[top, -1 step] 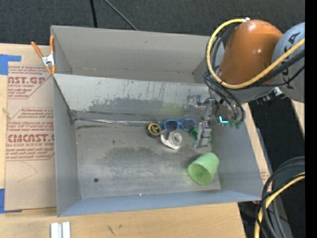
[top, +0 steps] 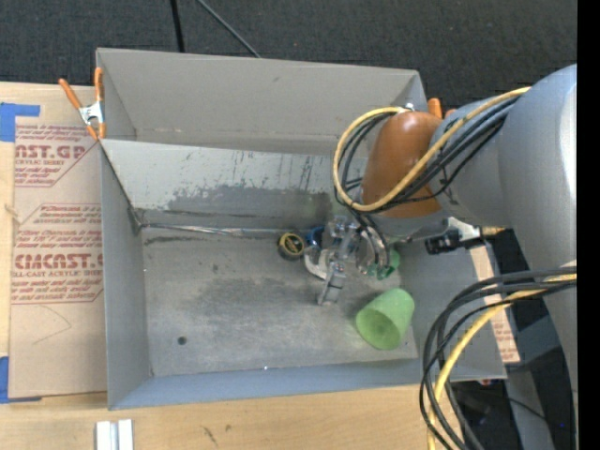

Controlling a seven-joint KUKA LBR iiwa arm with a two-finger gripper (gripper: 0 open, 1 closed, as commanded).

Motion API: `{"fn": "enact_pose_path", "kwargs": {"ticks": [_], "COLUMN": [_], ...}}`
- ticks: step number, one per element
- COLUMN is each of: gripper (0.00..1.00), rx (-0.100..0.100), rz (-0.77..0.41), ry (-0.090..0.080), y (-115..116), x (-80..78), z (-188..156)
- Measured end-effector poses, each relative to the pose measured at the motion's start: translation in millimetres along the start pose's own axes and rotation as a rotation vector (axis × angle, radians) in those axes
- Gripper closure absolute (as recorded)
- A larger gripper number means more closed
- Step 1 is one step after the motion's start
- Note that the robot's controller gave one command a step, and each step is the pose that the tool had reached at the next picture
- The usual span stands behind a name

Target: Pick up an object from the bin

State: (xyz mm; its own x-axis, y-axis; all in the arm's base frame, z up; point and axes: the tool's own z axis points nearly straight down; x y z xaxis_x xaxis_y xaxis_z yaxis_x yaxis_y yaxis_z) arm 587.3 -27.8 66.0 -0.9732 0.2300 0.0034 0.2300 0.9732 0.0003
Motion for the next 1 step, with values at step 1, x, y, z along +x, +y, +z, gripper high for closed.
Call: {"fn": "enact_pose_path", "kwargs": {"ticks": [1], "gripper": [0.0], "rx": [-0.001], "rz": [0.07], "ry": [-0.005], "y": [1.2], "x": [16.3], "z": [-34.8]}}
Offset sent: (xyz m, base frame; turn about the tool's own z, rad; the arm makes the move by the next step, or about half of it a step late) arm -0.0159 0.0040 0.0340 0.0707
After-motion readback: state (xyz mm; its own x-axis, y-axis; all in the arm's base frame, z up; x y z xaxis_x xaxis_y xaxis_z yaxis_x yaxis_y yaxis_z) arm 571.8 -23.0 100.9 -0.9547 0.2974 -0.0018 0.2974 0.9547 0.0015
